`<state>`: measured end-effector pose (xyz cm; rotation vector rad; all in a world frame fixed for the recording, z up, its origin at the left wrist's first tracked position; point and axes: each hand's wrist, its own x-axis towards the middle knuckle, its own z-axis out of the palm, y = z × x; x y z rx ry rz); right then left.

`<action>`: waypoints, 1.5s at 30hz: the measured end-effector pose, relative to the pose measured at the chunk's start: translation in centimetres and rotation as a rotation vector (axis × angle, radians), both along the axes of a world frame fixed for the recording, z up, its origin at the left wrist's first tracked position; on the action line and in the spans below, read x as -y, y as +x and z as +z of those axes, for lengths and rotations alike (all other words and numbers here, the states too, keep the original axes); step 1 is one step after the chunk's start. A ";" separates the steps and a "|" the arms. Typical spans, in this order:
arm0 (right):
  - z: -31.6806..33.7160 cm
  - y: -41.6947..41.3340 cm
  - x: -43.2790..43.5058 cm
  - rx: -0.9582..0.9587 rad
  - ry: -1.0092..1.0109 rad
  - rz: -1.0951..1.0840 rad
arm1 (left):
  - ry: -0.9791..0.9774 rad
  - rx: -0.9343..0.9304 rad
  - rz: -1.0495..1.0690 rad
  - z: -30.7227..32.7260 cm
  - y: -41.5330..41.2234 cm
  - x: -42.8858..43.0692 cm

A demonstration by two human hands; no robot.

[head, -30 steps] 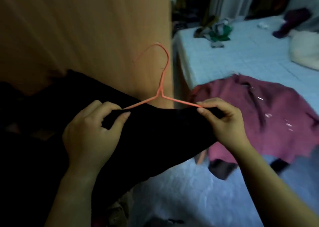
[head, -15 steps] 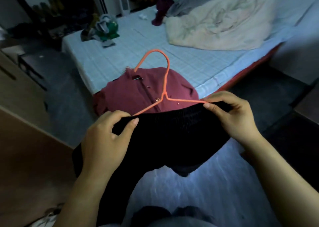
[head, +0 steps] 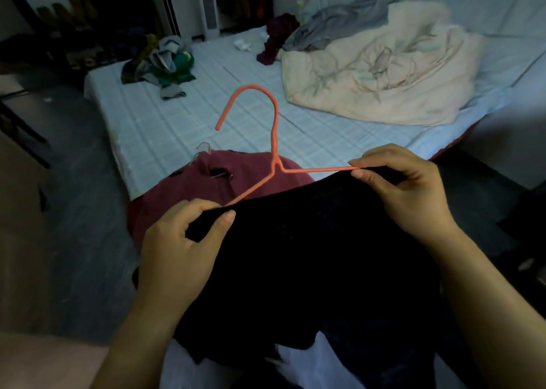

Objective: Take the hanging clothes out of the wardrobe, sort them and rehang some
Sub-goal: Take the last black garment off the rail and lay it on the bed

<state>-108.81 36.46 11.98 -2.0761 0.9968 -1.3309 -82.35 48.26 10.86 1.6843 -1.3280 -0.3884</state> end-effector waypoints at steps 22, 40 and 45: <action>-15.0 14.6 39.0 -0.329 0.418 0.290 | 0.604 0.311 0.147 -13.0 12.1 33.8; -32.2 18.7 49.0 -0.987 0.678 0.547 | 1.110 0.364 0.252 -29.0 12.7 40.9; -32.5 18.6 49.3 -0.882 0.662 0.480 | 1.067 0.368 0.220 -29.4 13.1 41.6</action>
